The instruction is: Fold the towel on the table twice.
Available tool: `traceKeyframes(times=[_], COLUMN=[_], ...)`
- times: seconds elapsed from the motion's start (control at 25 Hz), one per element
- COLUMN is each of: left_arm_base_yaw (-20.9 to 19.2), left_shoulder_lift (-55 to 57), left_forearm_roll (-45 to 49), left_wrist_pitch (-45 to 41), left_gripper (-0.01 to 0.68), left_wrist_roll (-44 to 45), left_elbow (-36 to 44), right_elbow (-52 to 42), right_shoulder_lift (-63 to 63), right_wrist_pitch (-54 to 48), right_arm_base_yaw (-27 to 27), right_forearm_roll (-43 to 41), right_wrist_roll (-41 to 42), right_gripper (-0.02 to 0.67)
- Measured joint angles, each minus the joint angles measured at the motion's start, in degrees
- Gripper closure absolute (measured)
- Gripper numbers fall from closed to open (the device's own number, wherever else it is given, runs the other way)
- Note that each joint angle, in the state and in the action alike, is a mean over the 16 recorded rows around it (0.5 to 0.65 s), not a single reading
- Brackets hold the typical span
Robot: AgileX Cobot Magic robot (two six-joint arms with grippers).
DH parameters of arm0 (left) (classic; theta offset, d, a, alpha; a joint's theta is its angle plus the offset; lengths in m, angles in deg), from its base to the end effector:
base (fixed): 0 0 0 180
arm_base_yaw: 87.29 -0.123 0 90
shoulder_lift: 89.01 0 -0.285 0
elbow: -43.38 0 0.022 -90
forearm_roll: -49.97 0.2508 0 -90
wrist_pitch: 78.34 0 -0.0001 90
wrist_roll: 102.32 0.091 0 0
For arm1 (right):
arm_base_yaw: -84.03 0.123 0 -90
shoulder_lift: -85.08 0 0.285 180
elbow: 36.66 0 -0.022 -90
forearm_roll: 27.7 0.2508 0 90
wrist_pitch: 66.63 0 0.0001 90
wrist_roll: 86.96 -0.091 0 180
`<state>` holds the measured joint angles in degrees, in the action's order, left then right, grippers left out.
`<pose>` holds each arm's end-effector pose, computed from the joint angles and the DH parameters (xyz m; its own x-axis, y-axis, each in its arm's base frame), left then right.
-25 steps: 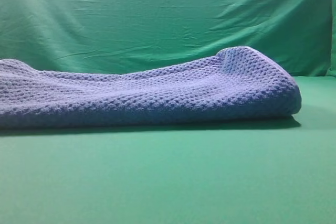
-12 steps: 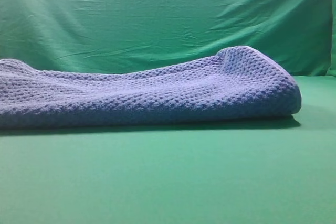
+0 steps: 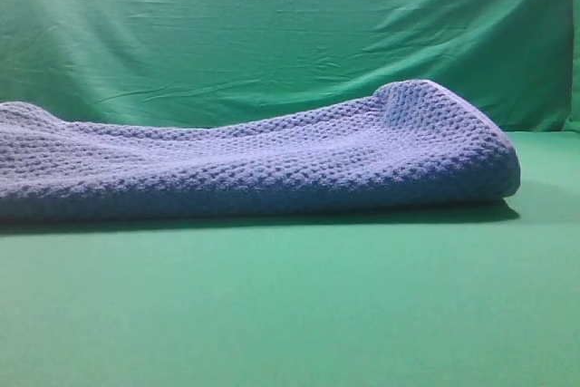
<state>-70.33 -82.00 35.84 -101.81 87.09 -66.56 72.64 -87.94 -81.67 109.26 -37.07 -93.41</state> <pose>0.0413 -0.0219 0.2197 -0.1881 -0.0078 -0.9821 0.3709 0.9254 -0.0784 0.0453 0.0171 0.2285 -0.0222 -0.0607 -0.9979 -0.3891 0.9200 -0.0473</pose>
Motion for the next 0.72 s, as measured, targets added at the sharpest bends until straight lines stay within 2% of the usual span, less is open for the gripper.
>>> traceKeyframes(times=[0.72], left_arm_base_yaw=[0.0], left_shoulder_lift=[0.0], left_forearm_roll=[0.55], left_wrist_pitch=[2.78], left_gripper=[0.673], left_wrist_roll=[0.03], left_elbow=[6.1], right_elbow=[-5.77], right_shoulder_lift=[0.0], right_wrist_pitch=[-0.4], right_arm_base_yaw=[0.0], right_forearm_roll=[-0.04], right_wrist_roll=[0.02], right_gripper=[0.649])
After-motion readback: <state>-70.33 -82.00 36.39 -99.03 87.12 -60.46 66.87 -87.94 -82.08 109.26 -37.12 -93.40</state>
